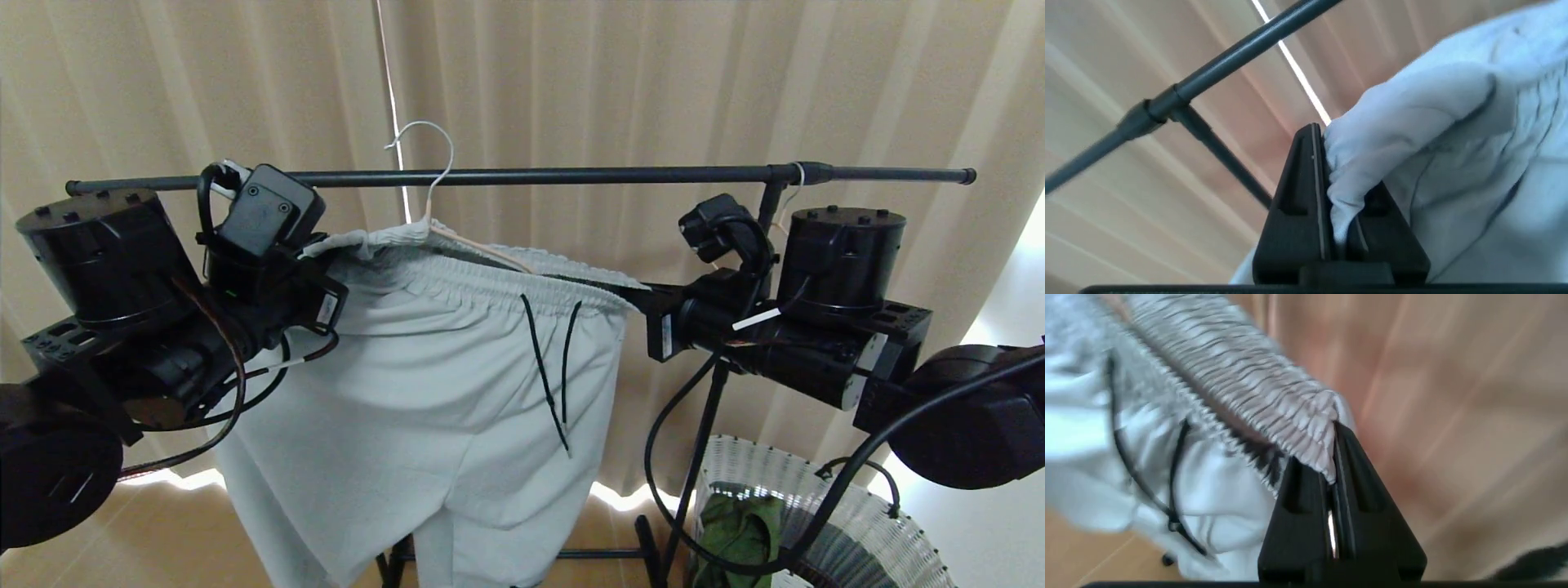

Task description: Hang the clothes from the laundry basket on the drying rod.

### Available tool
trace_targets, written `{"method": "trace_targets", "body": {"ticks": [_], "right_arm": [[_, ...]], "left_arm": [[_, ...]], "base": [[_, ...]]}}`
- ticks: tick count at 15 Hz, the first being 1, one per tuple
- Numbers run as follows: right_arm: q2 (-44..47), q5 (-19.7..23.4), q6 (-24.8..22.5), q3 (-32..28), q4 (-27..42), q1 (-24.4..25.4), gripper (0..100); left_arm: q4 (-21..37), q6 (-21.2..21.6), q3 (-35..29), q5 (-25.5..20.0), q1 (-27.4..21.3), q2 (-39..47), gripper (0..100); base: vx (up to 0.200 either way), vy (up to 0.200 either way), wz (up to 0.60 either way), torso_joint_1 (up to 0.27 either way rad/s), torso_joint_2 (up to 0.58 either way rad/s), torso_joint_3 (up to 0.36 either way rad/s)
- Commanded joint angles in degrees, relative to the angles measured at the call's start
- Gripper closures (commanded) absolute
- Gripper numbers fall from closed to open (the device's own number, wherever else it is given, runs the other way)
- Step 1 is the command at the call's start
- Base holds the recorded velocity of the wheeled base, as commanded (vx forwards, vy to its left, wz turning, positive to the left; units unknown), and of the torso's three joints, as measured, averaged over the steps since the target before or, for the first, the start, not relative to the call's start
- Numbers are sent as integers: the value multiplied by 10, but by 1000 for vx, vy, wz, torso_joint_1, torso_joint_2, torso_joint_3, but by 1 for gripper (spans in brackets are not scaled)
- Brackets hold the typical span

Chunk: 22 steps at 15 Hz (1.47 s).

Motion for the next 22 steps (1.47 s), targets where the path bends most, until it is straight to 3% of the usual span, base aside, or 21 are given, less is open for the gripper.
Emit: {"method": "trace_targets", "body": {"ticks": [1, 4, 5, 8, 11, 16, 22], "right_arm": [[-1, 14, 0, 1, -1, 23, 100], [-3, 30, 0, -1, -1, 61, 100], [-3, 30, 0, 0, -1, 66, 0], [-2, 30, -1, 0, -8, 68, 0], [11, 32, -53, -1, -84, 46, 0], [9, 36, -117, -26, -82, 37, 0], [13, 34, -130, -53, -69, 25, 0]], "left_arm": [[-1, -16, -9, 4, -10, 8, 100], [-1, -31, -12, 5, -23, 10, 100], [-2, -35, -13, 5, -23, 10, 100], [-3, -39, -12, 4, -24, 10, 100], [-22, -40, -6, 4, -40, 18, 100], [-27, -51, 1, -1, -88, 23, 100], [-51, -46, 18, -1, -106, 21, 100]], "base": [[0, 0, 0, 0, 0, 0], [0, 0, 0, 0, 0, 0], [0, 0, 0, 0, 0, 0], [0, 0, 0, 0, 0, 0], [0, 0, 0, 0, 0, 0], [0, 0, 0, 0, 0, 0], [0, 0, 0, 0, 0, 0]]}}
